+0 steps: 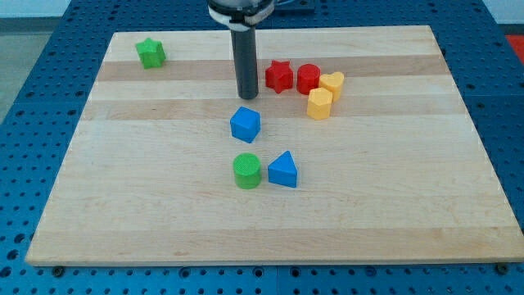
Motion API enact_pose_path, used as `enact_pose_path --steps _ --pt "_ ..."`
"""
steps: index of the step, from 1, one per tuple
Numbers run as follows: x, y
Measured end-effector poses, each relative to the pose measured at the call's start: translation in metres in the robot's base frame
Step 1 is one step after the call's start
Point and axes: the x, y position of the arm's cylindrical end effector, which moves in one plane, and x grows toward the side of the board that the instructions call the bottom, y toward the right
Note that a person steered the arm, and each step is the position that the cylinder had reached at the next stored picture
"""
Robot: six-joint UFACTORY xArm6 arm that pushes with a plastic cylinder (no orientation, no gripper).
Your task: Push a group of blocks to the right side of the board
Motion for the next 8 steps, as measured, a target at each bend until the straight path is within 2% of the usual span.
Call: enact_pose_path --steps 1,3,4,7,8 --pt "-0.022 0.004" --pt "-0.021 0.027" --pt "-0.017 0.063" --pt "0.064 0.119" --pt "0.059 0.108"
